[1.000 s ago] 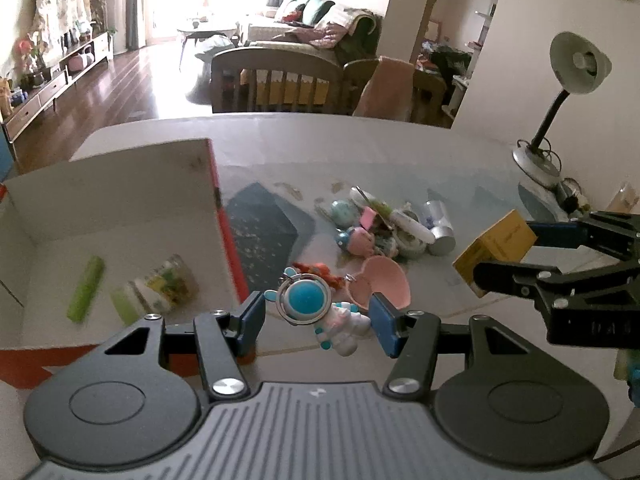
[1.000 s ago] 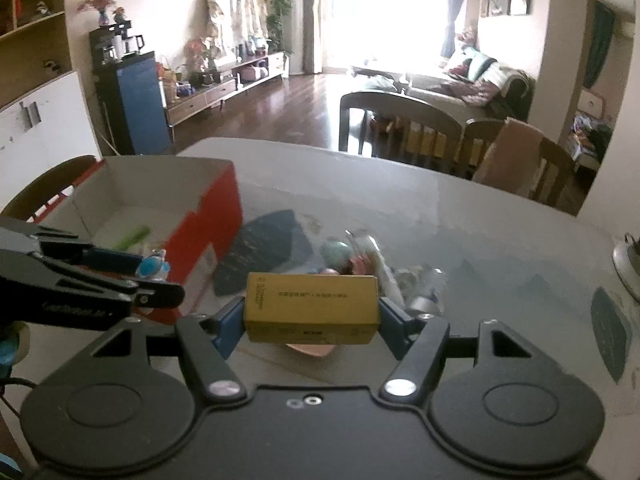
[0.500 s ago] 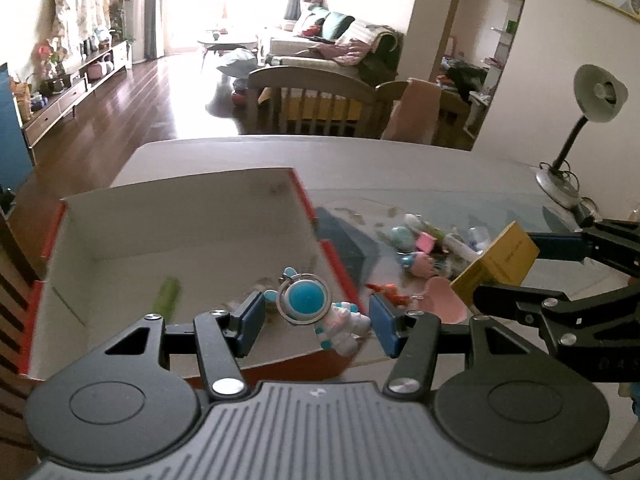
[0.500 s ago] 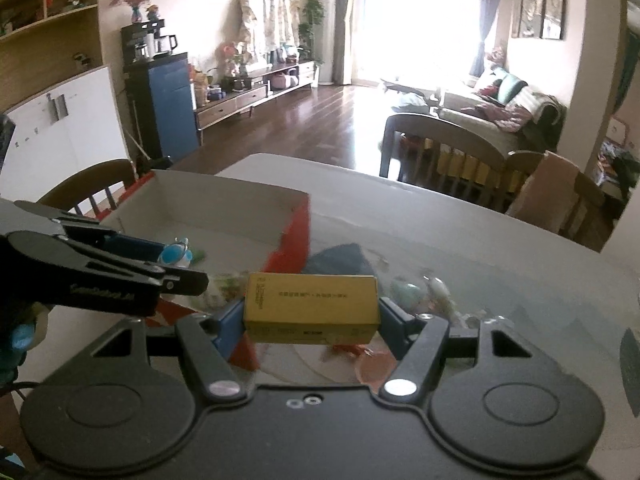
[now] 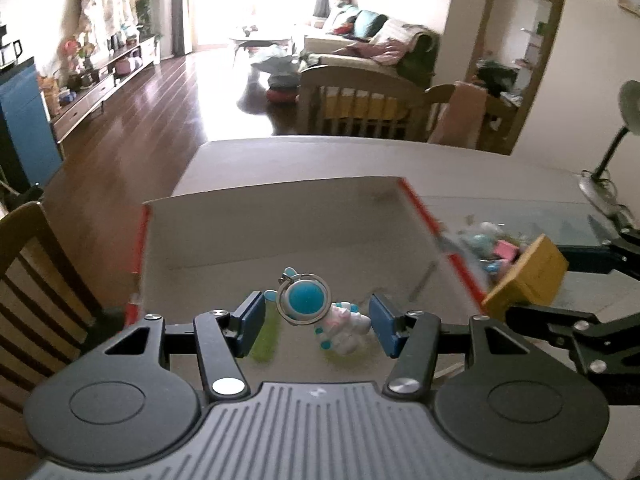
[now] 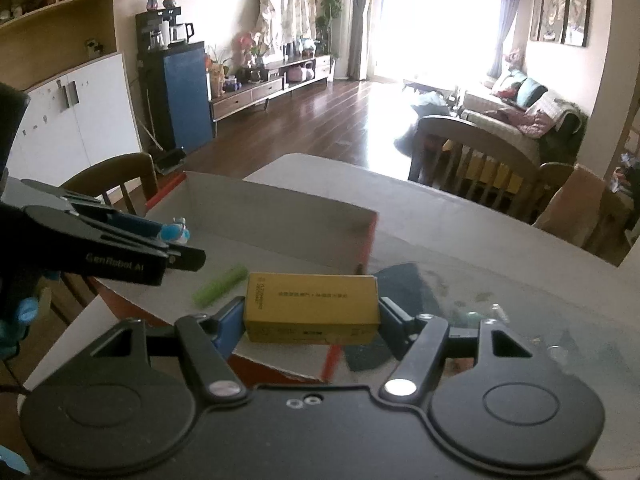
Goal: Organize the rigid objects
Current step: 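Carry the yellow carton and astronaut keychain in both tools into the shoebox, then open both tools to drop the carton and keychain inside the shoebox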
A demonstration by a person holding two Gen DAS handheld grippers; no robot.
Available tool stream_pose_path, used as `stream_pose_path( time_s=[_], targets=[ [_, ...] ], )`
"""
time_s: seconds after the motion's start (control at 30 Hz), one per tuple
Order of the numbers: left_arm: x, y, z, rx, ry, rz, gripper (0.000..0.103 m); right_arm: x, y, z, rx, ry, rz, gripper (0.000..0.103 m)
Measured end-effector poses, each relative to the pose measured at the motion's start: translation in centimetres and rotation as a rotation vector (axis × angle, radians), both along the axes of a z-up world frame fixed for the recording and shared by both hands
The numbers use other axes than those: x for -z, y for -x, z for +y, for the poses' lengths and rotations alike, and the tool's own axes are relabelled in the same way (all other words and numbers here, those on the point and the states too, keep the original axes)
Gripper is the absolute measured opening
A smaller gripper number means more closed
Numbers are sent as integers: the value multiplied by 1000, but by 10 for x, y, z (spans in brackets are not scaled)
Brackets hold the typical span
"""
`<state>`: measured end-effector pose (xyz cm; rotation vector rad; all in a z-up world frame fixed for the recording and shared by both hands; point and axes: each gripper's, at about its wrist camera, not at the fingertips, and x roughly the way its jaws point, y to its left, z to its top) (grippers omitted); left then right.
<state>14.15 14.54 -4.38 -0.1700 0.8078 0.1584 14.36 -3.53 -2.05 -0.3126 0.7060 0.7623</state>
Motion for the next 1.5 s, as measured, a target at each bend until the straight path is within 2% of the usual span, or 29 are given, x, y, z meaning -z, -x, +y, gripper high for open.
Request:
stream_pose_path(
  time_s=[0.13, 0.27, 0.7, 1.03, 1.5],
  targets=[
    [8, -10, 23, -12, -21, 29, 57, 12, -4, 23, -1, 20, 17, 68],
    [20, -19, 42, -16, -10, 53, 57, 22, -8, 43, -12, 54, 4, 69],
    [56, -61, 61, 4, -54, 151, 57, 66, -41, 106, -67, 211, 8, 68],
    [82, -83, 56, 45, -65, 272, 57, 90, -47, 119, -107, 290, 56, 68],
    [102, -86, 55, 70, -37, 391, 57, 89, -52, 119, -91, 291, 90, 70]
  ],
)
